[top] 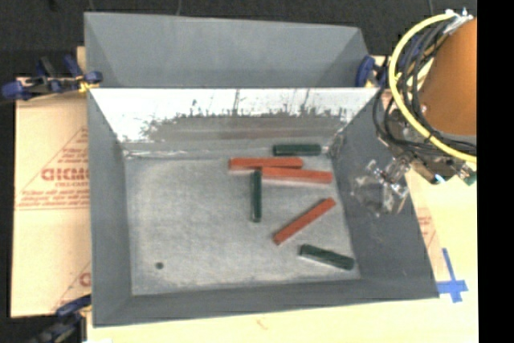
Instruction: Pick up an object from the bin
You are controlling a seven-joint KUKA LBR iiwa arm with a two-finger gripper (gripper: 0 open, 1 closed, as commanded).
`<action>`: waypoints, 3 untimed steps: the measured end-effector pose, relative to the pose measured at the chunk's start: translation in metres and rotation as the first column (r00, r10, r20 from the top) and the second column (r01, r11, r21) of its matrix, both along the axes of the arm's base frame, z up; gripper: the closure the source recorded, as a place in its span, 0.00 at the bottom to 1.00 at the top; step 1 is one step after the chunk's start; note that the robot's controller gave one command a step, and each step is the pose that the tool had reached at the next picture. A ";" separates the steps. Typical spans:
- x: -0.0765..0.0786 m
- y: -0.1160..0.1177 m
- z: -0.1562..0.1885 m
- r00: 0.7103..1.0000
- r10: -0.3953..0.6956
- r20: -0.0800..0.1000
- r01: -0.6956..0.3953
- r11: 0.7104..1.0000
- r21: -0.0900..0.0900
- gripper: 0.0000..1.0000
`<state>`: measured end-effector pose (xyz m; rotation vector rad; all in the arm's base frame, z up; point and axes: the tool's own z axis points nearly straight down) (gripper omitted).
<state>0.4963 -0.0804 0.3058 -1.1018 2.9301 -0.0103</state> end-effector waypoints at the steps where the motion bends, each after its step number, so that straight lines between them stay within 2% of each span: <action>1: -0.002 0.001 -0.004 1.000 -0.001 -0.010 0.001 1.000 0.003 0.00; 2: -0.003 0.039 -0.135 0.997 -0.078 -0.018 0.078 0.997 0.005 0.00; 3: 0.085 0.027 -0.232 0.998 0.065 -0.009 -0.065 0.998 0.003 0.00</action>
Offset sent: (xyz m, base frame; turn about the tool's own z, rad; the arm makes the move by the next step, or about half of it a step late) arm 0.0000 0.0000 0.0000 0.0000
